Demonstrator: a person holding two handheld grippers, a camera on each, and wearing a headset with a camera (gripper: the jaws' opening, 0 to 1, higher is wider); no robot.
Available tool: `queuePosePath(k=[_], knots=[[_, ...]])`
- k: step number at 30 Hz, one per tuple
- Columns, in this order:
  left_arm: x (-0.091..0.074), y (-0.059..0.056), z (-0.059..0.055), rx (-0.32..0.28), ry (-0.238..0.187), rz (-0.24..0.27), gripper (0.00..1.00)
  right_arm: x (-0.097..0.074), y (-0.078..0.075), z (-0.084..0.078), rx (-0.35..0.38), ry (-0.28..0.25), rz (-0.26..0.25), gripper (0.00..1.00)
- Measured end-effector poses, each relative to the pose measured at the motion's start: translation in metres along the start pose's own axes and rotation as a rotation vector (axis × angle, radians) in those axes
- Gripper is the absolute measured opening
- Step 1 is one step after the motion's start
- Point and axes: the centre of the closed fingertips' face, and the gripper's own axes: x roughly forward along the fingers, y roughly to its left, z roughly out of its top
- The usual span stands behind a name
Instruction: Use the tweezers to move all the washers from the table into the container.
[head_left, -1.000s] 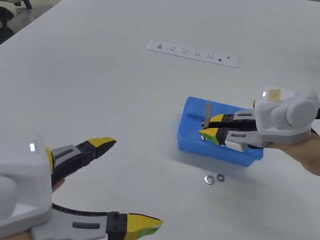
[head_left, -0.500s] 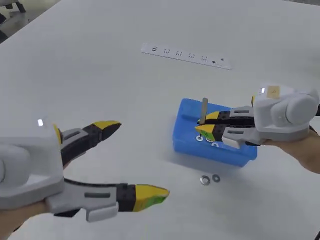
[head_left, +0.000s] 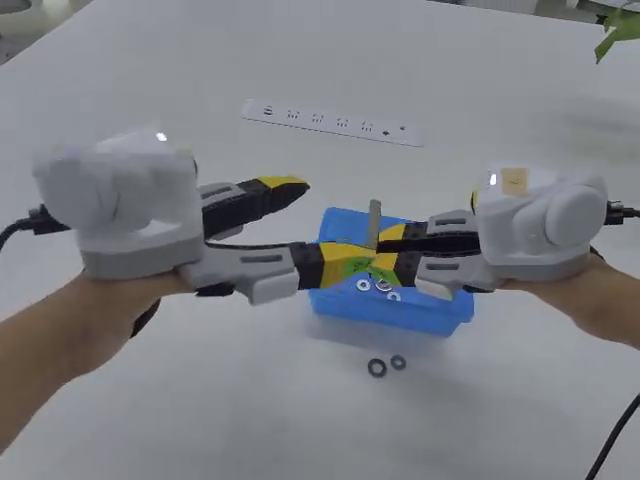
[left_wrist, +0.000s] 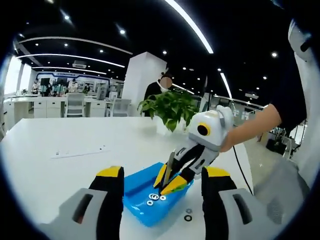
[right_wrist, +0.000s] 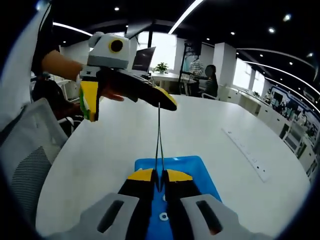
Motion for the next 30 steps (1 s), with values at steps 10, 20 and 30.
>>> queuePosePath(k=[10, 20, 30], knots=[[0.022, -0.013, -0.005, 0.023, 0.064, -0.143, 0.49, -0.003, 0.001, 0.0, -0.002, -0.005, 0.01, 0.09], [0.021, -0.022, -0.001, 0.037, 0.066, -0.203, 0.22, -0.004, 0.004, -0.001, -0.002, -0.005, 0.019, 0.09], [0.02, -0.029, 0.002, 0.133, 0.071, -0.226, 0.08, -0.006, 0.007, -0.003, -0.013, 0.006, 0.025, 0.09]])
